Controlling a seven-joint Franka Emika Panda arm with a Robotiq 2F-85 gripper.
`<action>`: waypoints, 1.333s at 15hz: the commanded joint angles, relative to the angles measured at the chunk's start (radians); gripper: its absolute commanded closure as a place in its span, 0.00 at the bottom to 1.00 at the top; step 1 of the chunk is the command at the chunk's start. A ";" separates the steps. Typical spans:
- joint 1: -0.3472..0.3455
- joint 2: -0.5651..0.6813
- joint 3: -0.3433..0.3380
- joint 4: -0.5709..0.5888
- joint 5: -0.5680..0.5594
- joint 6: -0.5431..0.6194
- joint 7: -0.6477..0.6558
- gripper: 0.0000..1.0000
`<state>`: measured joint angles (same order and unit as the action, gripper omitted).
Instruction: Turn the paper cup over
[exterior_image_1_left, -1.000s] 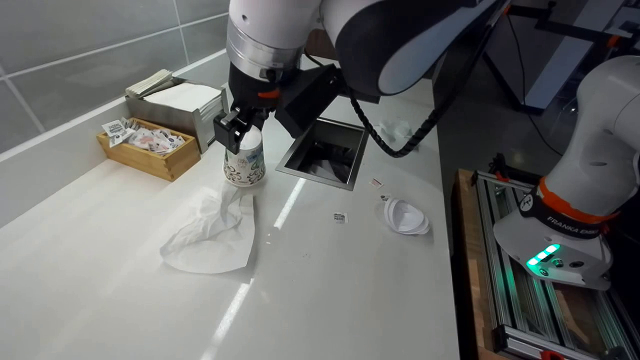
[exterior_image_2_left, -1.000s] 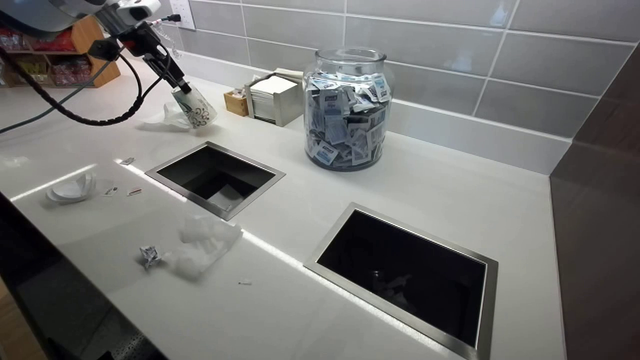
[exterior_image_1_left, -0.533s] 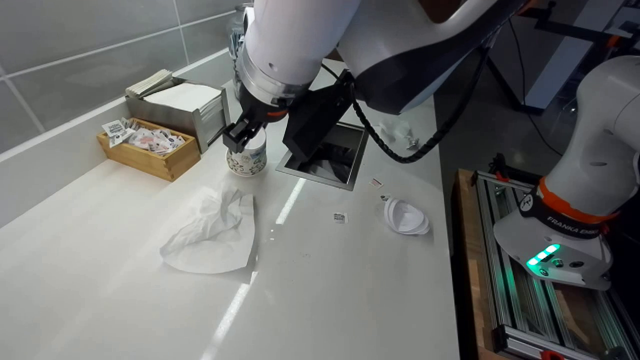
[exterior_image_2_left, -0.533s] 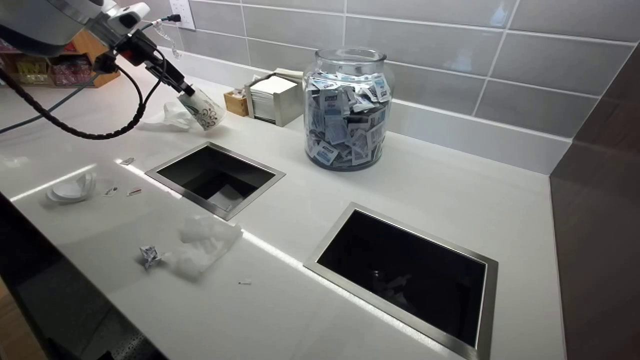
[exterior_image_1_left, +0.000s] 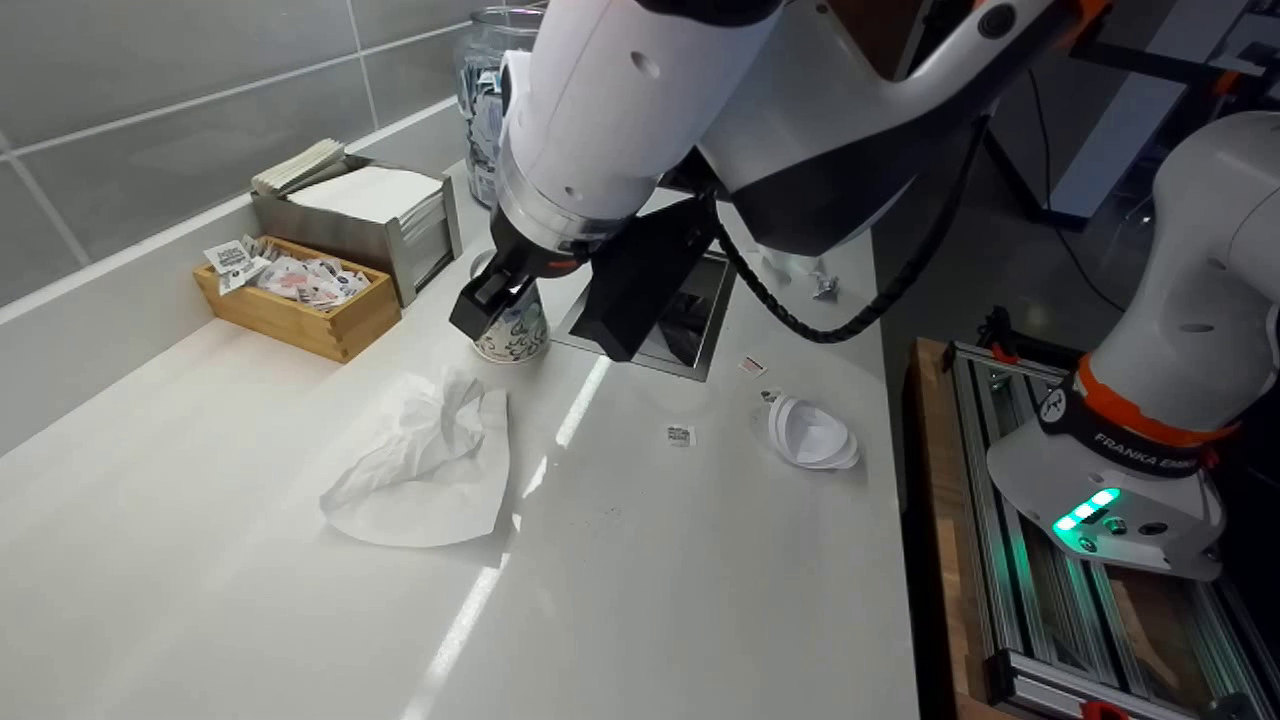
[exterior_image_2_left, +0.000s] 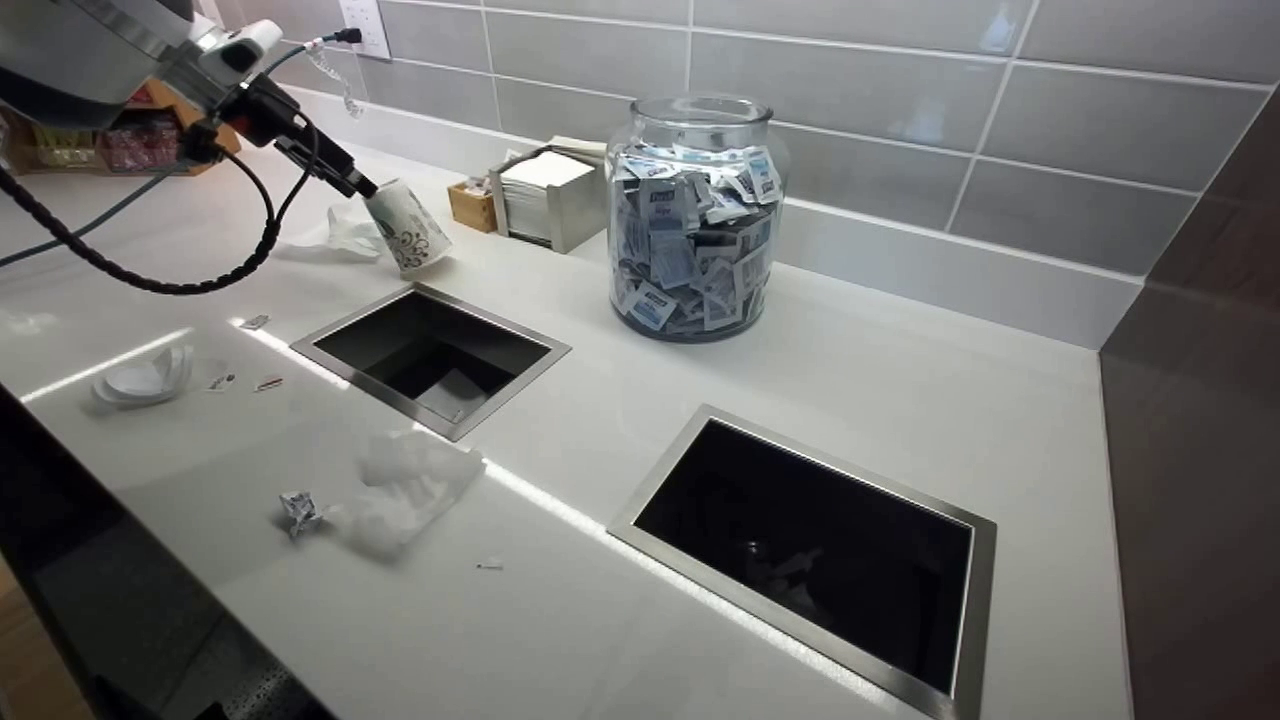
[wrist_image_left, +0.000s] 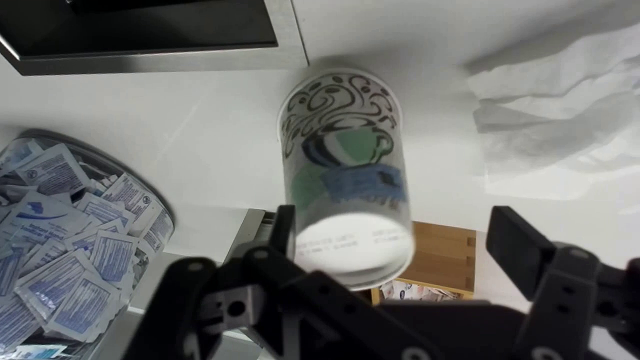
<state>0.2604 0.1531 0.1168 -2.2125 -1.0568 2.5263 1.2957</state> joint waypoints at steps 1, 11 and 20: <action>-0.006 -0.012 0.018 -0.017 -0.010 -0.016 0.030 0.00; -0.090 -0.053 0.002 0.002 0.319 0.002 -0.210 0.00; -0.159 -0.019 -0.049 0.103 0.710 0.007 -0.459 0.00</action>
<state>0.1095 0.1062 0.0768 -2.1415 -0.4643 2.5263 0.9106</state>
